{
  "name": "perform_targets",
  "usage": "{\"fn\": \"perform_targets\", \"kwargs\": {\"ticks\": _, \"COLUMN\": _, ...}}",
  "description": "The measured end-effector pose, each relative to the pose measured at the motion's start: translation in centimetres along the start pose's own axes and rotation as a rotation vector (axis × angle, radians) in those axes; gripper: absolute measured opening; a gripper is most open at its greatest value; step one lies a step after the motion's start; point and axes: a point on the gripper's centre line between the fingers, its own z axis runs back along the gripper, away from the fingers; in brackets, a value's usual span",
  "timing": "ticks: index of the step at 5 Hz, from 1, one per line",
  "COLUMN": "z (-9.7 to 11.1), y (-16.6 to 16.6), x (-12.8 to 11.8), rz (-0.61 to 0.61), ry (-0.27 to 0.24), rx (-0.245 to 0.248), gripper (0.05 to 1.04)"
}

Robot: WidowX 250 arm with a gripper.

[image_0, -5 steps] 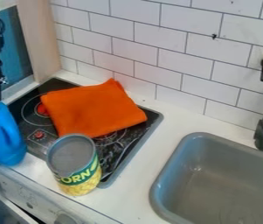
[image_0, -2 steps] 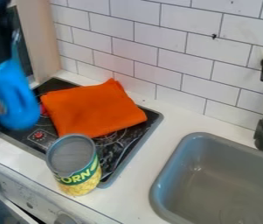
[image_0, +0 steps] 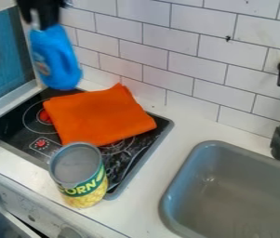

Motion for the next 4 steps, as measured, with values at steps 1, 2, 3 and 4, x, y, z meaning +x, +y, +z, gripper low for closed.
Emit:
{"fn": "perform_targets", "kwargs": {"ticks": 1, "z": -1.7, "y": -2.6, "x": 1.8, "rz": -0.003, "ry": 0.015, "rx": -0.079, "gripper": 0.449}}
{"fn": "perform_targets", "kwargs": {"ticks": 2, "z": -4.6, "y": -4.6, "x": 4.1, "rz": -0.036, "ry": 0.047, "rx": -0.163, "gripper": 0.449}}
{"fn": "perform_targets", "kwargs": {"ticks": 3, "z": -5.4, "y": -6.3, "x": 6.5, "rz": -0.068, "ry": 0.039, "rx": -0.234, "gripper": 0.449}}
{"fn": "perform_targets", "kwargs": {"ticks": 4, "z": -6.3, "y": -8.6, "x": 8.1, "rz": -0.114, "ry": 0.068, "rx": -0.257, "gripper": 0.449}}
